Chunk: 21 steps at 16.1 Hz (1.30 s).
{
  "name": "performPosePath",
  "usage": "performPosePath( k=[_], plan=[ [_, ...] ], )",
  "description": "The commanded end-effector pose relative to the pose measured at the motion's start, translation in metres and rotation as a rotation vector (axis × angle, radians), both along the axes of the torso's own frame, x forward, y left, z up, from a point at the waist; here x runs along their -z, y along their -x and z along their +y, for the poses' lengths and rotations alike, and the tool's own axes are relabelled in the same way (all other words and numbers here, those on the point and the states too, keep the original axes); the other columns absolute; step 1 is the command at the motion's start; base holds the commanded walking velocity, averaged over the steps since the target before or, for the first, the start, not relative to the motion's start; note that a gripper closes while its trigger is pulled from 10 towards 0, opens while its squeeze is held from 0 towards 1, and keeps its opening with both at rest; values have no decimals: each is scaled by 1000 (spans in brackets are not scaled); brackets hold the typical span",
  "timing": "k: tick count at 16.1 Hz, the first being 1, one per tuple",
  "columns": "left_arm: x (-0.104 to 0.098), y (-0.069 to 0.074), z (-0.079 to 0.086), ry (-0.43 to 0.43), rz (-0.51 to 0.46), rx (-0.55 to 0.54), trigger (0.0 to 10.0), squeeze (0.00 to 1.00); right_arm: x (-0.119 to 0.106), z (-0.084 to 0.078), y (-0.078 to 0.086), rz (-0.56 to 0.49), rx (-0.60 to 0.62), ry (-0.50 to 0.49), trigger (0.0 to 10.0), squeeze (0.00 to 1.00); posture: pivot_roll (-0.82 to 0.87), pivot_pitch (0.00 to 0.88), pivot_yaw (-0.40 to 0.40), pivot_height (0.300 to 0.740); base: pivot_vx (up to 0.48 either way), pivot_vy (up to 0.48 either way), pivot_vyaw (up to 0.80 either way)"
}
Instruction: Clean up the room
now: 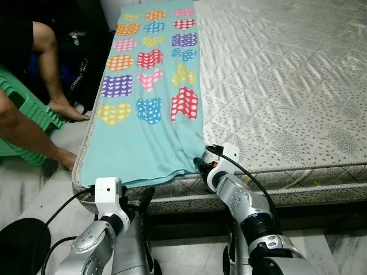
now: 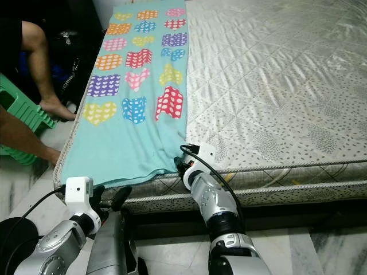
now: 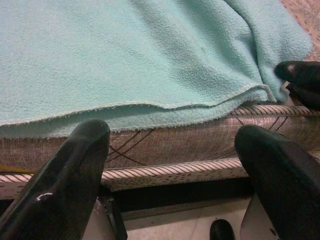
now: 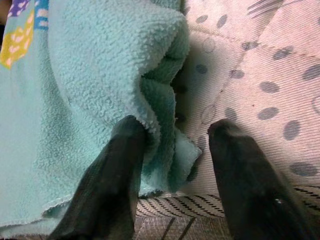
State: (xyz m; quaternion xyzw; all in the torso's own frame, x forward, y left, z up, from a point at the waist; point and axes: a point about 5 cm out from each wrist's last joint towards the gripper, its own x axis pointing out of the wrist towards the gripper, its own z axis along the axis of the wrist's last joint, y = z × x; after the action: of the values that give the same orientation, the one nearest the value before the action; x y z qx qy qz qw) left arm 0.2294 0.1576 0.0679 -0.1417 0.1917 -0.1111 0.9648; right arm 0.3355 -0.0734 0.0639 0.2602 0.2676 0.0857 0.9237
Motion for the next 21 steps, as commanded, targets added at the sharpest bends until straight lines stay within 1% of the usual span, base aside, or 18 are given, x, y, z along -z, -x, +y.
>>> performPosePath(
  k=[1, 8, 13, 15, 16, 17, 19, 21],
  plan=[
    [4, 1, 4, -12, 22, -7, 10000, 0, -9, 39, 3, 5, -51, -79, 0, 0, 9, 80, 124, 500, 0, 0, 0],
    [4, 1, 5, -13, 22, -7, 10000, 0, -8, 36, 1, 9, -29, -84, 0, 0, 9, 74, 125, 500, 0, 0, 0],
    [4, 1, 5, -15, 18, -12, 10000, 0, -25, 22, -14, -100, 82, -54, 0, 0, 17, 66, 119, 500, 0, 0, 0],
    [4, 0, 5, -16, 16, -13, 10000, 0, -42, 12, -25, -199, 160, -57, 0, 0, 17, 64, 118, 500, 0, 0, 0],
    [4, 0, 5, -16, 15, -14, 10000, 0, -53, 6, -30, -260, 192, -40, 0, 0, 17, 63, 118, 500, 0, 0, 0],
    [4, -1, 5, -16, 13, -14, 10000, 0, -61, 3, -34, -296, 209, -36, 0, 0, 17, 59, 117, 500, 0, 0, 0],
    [4, -1, 5, -16, 12, -15, 10000, 0, -65, -1, -37, -319, 227, -17, 0, 0, 16, 57, 116, 500, 0, 0, 0],
    [4, -2, 5, -17, 11, -17, 10000, 0, -67, -9, -40, -331, 259, -1, 0, 0, 18, 56, 114, 500, 0, 0, 0]
  ],
)
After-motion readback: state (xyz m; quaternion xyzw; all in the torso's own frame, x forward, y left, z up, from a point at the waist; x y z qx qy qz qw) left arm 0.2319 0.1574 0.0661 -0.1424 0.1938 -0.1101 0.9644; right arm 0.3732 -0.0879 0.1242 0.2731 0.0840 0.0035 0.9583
